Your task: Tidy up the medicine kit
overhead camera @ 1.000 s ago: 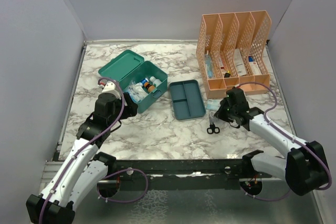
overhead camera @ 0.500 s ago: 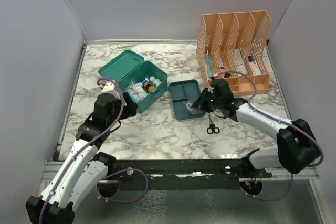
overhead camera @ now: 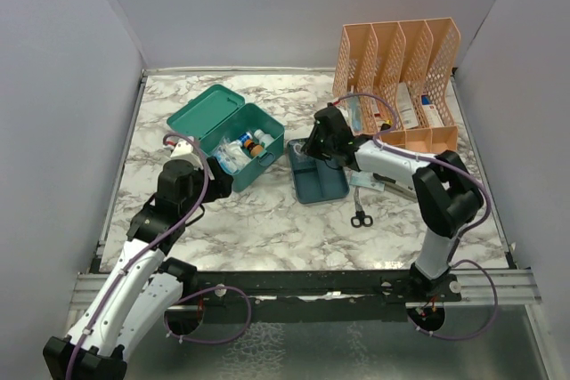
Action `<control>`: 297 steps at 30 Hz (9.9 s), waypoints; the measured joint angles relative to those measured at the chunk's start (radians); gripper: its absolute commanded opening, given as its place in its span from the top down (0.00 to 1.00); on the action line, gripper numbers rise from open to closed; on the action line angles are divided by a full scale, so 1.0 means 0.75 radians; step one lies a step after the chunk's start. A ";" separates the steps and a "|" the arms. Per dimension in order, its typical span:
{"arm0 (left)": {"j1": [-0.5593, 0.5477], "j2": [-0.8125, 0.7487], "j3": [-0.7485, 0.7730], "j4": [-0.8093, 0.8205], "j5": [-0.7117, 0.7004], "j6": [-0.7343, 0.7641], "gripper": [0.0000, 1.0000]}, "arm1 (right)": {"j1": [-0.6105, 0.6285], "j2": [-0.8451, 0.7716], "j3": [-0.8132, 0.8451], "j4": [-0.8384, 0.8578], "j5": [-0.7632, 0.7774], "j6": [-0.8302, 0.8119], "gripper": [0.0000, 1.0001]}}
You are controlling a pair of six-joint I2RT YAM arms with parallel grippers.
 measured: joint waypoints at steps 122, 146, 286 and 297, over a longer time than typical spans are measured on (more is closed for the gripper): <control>0.001 -0.098 -0.013 -0.002 -0.032 -0.004 0.30 | -0.175 -0.811 -0.798 -0.152 0.570 0.662 0.99; 0.000 -0.104 -0.013 -0.002 -0.033 -0.004 0.30 | -0.178 -0.836 -0.614 0.024 -0.204 -0.454 0.99; 0.001 -0.051 -0.018 -0.002 -0.035 -0.010 0.30 | -0.053 -0.538 -0.636 -0.365 0.218 -0.410 0.61; 0.000 -0.054 -0.018 -0.002 -0.035 -0.009 0.30 | -0.082 -0.495 -0.617 -0.365 0.176 -0.416 0.70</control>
